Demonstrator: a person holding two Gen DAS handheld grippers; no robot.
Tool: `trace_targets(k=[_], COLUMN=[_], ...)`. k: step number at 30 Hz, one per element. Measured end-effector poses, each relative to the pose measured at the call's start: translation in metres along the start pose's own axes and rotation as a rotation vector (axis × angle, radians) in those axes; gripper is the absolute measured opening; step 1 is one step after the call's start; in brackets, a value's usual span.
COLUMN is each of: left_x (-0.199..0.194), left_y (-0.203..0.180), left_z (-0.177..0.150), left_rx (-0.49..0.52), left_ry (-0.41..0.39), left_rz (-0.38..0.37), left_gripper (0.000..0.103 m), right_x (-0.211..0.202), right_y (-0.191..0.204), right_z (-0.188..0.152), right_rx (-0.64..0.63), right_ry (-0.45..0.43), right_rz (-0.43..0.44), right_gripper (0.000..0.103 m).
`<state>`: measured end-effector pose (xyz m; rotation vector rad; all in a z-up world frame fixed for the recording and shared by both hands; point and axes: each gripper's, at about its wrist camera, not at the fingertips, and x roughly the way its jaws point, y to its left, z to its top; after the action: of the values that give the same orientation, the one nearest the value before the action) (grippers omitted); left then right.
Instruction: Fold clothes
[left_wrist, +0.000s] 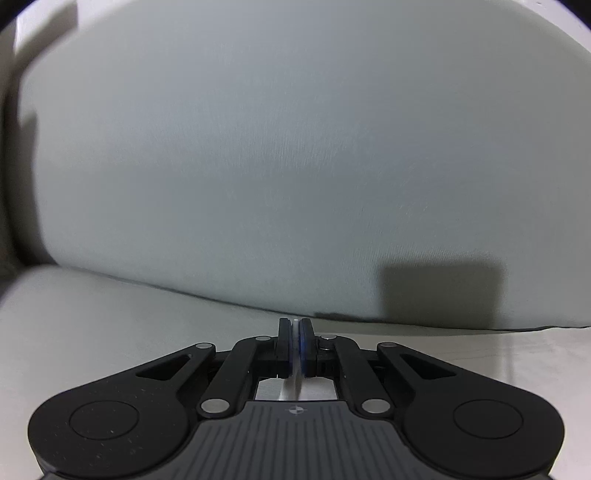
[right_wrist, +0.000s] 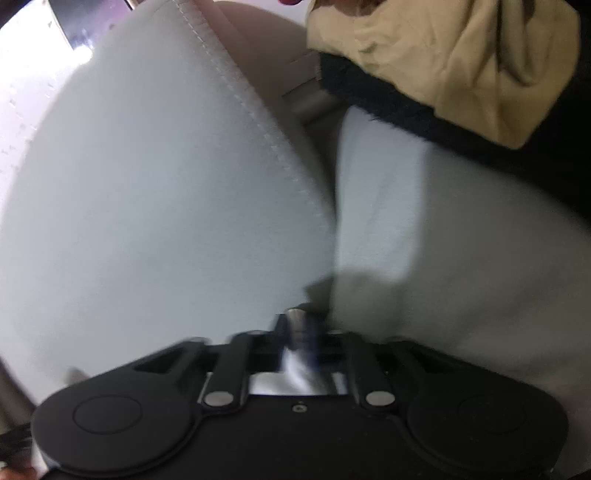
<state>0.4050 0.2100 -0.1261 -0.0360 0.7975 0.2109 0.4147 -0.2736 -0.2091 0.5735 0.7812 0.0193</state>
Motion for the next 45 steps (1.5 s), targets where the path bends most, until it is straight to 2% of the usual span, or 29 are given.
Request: trace_targets(k=[2, 5, 10, 14, 17, 20, 22, 24, 27, 29, 33, 35, 39, 42, 45], left_x=[-0.02, -0.052, -0.122, -0.175, -0.219, -0.249, -0.26, -0.277, -0.293, -0.295, -0.308, -0.314, -0.327, -0.322, -0.316], left_y=[0.002, 0.006, 0.018, 0.023, 0.036, 0.047, 0.054, 0.053, 0.046, 0.037, 0.037, 0.036, 0.038, 0.043, 0.048], left_z=[-0.001, -0.002, -0.011, -0.018, -0.033, -0.053, -0.068, -0.096, -0.141, -0.17, -0.189, -0.197, -0.212, -0.218, -0.224], left_rx=[0.006, 0.013, -0.002, -0.028, -0.072, -0.096, -0.097, -0.099, -0.075, -0.03, -0.02, -0.016, -0.012, -0.009, -0.006], left_ry=[-0.031, -0.073, -0.135, -0.178, -0.203, -0.189, -0.151, -0.076, 0.034, 0.083, 0.053, 0.035, -0.007, 0.031, 0.073], left_rz=[0.012, 0.026, 0.004, -0.03, -0.076, -0.117, -0.127, -0.11, -0.052, 0.006, 0.035, 0.047, 0.064, 0.072, 0.081], left_gripper=[0.003, 0.003, 0.003, 0.003, 0.003, 0.003, 0.003, 0.003, 0.003, 0.003, 0.003, 0.003, 0.004, 0.004, 0.004], right_x=[-0.013, -0.047, -0.123, -0.196, -0.251, -0.293, -0.304, -0.315, -0.322, -0.316, -0.301, -0.3, -0.318, -0.327, -0.308], right_y=[0.006, 0.012, 0.019, 0.022, 0.022, 0.029, 0.02, 0.012, -0.006, -0.022, -0.047, -0.049, -0.045, -0.047, -0.054], right_z=[-0.005, -0.008, -0.016, -0.033, -0.046, -0.061, -0.071, -0.08, -0.095, -0.123, -0.164, -0.169, -0.165, -0.169, -0.176], right_rx=[-0.021, -0.02, 0.033, 0.063, 0.103, 0.145, 0.155, 0.165, 0.178, 0.215, 0.283, 0.28, 0.26, 0.255, 0.256], right_ry=[-0.035, -0.09, -0.122, -0.111, -0.095, -0.076, -0.044, -0.012, 0.049, 0.101, 0.156, 0.151, 0.104, 0.076, 0.125], right_rz=[-0.035, -0.038, 0.027, 0.088, 0.101, 0.118, 0.121, 0.125, 0.116, 0.086, 0.038, 0.021, 0.05, 0.046, -0.016], right_gripper=[0.005, 0.005, 0.005, 0.005, 0.005, 0.005, 0.005, 0.005, 0.005, 0.005, 0.005, 0.005, 0.005, 0.005, 0.005])
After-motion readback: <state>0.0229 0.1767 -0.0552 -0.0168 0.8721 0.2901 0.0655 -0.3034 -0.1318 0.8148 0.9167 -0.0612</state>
